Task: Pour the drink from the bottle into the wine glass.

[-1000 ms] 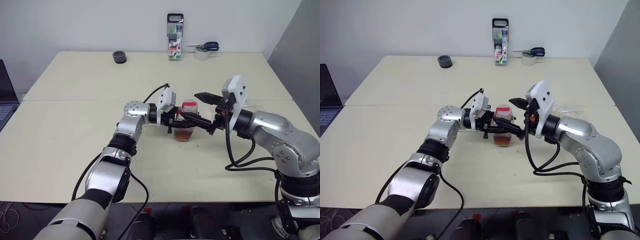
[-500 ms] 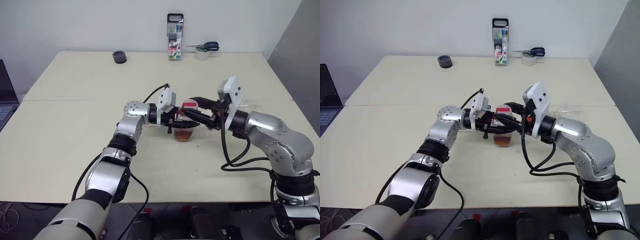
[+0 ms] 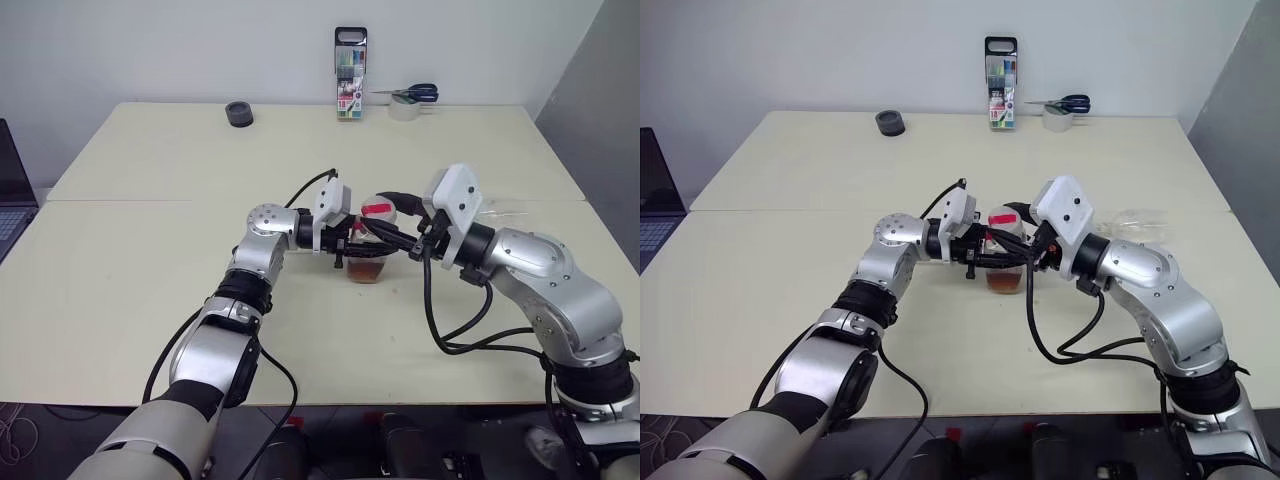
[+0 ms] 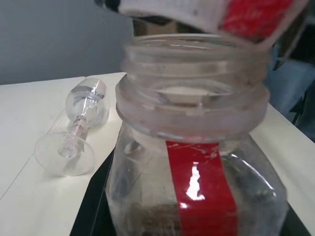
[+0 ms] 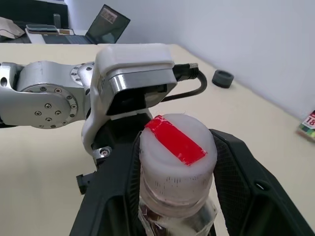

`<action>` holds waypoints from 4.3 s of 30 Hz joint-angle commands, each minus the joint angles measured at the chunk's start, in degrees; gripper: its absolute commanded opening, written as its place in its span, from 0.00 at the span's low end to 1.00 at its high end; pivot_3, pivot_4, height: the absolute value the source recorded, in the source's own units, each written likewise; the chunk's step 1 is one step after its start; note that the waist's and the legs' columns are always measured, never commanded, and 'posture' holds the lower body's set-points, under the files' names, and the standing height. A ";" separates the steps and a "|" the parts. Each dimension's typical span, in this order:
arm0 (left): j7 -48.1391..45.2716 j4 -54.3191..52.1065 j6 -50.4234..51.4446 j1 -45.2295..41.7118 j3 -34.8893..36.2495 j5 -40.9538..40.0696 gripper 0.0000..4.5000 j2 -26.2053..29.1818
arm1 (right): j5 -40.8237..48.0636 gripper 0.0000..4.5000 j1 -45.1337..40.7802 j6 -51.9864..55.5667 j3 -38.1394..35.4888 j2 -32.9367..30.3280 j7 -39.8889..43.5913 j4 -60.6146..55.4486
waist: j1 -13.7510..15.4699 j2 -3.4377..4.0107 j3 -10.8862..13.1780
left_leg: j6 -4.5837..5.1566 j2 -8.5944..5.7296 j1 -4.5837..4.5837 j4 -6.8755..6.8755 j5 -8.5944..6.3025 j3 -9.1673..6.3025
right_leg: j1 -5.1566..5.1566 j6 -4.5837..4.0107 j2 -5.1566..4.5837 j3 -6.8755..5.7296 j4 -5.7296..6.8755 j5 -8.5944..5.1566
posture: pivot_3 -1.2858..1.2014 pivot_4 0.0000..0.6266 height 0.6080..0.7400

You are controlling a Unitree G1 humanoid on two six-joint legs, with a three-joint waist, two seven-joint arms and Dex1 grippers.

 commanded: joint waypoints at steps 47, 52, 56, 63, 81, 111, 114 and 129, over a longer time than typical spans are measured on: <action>50.20 -9.28 8.47 8.25 19.99 0.13 0.37 16.45 | -6.17 1.00 2.27 0.10 8.26 6.78 0.64 6.99 | 0.15 -0.05 -0.05 | -0.19 0.06 0.12 0.00 0.11 -0.04 | 0.03 0.00 0.03 -0.01 0.04 0.01 | 0.52 0.24 1.00; 53.16 -10.69 9.68 10.70 22.69 -1.04 0.37 16.36 | -6.89 1.00 -2.90 -1.40 12.17 11.90 2.43 11.85 | 0.39 -0.06 -0.05 | -0.22 -0.03 0.01 0.03 0.12 -0.07 | 0.01 0.00 -0.20 -0.03 -0.01 0.01 | 0.52 0.24 1.00; 53.83 -12.49 10.32 12.63 23.64 -2.63 0.37 15.74 | -8.86 1.00 -5.43 -2.69 13.75 14.10 2.79 15.17 | 0.38 -0.07 -0.06 | -0.22 -0.05 0.02 0.02 0.12 -0.07 | -0.01 0.00 -0.16 -0.06 0.00 0.01 | 0.52 0.24 1.00; 53.48 -12.18 7.44 15.11 21.96 -1.21 0.37 15.43 | -10.00 1.00 -7.22 -3.79 13.64 17.36 2.63 17.06 | 0.06 -0.07 -0.06 | -0.22 -0.02 0.04 -0.01 0.13 -0.07 | -0.04 -0.01 -0.12 -0.07 0.03 0.02 | 0.52 0.24 1.00; 53.84 -10.26 5.19 17.41 20.74 0.15 0.95 14.42 | -9.53 1.00 -5.46 -2.65 14.14 18.61 3.95 14.27 | 0.02 -0.08 -0.09 | -0.21 -0.02 0.09 -0.02 0.12 -0.03 | -0.05 -0.01 -0.12 -0.05 0.07 0.02 | 0.52 0.24 1.00; 61.72 -27.45 7.07 39.11 19.88 2.36 0.99 11.76 | -7.76 1.00 8.27 1.68 9.03 13.30 2.61 5.23 | 0.20 -0.09 -0.10 | -0.03 0.02 0.10 -0.06 0.01 -0.05 | -0.04 -0.01 -0.13 -0.03 0.05 0.02 | 0.52 0.24 1.00; 61.33 -33.21 9.17 43.70 19.90 1.23 0.99 11.28 | -4.68 1.00 11.55 4.66 6.98 11.78 2.66 0.54 | 0.31 -0.09 -0.10 | -0.01 0.04 0.11 -0.08 0.00 -0.05 | -0.01 -0.01 -0.14 -0.02 0.03 0.02 | 0.52 0.24 1.00; 42.04 -48.81 8.80 48.75 7.11 -1.06 0.99 12.93 | -1.21 1.00 15.18 14.55 -19.81 18.72 -19.35 0.79 | 1.41 -0.07 -0.11 | 0.00 0.07 0.19 -0.10 0.00 0.06 | 0.08 0.00 -0.01 0.01 0.02 0.01 | 0.52 0.24 1.00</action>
